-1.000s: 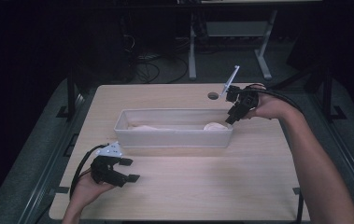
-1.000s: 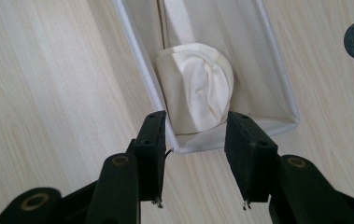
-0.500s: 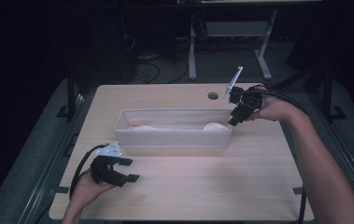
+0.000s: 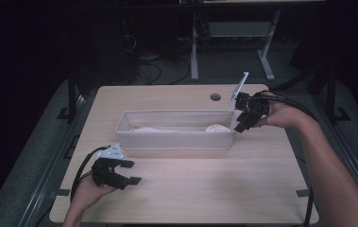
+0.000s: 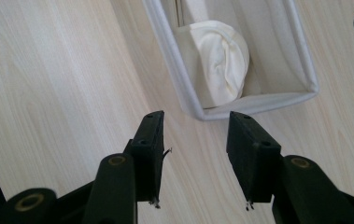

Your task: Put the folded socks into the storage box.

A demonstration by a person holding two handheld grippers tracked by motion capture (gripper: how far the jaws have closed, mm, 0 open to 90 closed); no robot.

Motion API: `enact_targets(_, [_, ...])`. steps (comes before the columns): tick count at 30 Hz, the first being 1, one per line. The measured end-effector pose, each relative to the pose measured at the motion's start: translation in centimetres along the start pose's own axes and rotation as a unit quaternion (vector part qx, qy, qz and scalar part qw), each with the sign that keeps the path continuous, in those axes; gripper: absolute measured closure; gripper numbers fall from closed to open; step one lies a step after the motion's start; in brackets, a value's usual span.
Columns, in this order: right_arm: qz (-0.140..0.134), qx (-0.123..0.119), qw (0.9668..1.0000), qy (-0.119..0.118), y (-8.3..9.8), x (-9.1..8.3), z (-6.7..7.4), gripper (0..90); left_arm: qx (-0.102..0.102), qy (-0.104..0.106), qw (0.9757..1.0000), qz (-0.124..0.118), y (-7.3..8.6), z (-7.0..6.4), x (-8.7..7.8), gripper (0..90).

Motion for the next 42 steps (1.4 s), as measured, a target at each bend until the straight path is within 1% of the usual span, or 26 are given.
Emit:
enact_targets(6, [-0.002, -0.006, 1.0, -0.001, 0.0, -0.2, 0.7, 55.6, 0.002, 0.001, 1.0, 0.001, 0.0, 0.0, 0.1, 27.8])
enact_targets(14, [-0.002, -0.013, 0.9999, -0.002, 0.0, 0.0, 1.4, 54.8, 0.002, 0.0, 1.0, 0.001, 0.0, 0.0, 0.1, 27.8])
enact_targets(19, [-0.008, -0.012, 0.9999, -0.005, 0.2, 0.1, 1.8, 54.7, 0.002, 0.0, 1.0, 0.002, 0.0, 0.0, 0.0, 27.8])
enact_targets(32, [-0.017, -0.003, 0.9997, -0.017, 1.4, 1.1, 3.3, 54.0, 0.001, 0.0, 1.0, 0.002, 0.0, -0.1, 0.2, 27.7])
enact_targets(37, [-0.02, 0.002, 0.9996, -0.021, 1.9, 1.6, 3.6, 53.9, 0.001, 0.0, 1.0, 0.004, 0.0, -0.2, 0.2, 27.6])
enact_targets(42, [-0.024, 0.002, 0.9994, -0.026, 2.4, 2.2, 4.1, 53.6, -0.001, 0.0, 1.0, 0.003, 0.0, -0.1, 0.3, 27.4])
Point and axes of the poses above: each handheld gripper's, and its own axes: x roughly forward along the jaws, y roughly out of its underside, z roughly to its left, the point moved 3 cm from there along x, roughly forward along the jaws, and after that the axes turned 14 degrees about -x, right-handed, at the moved point
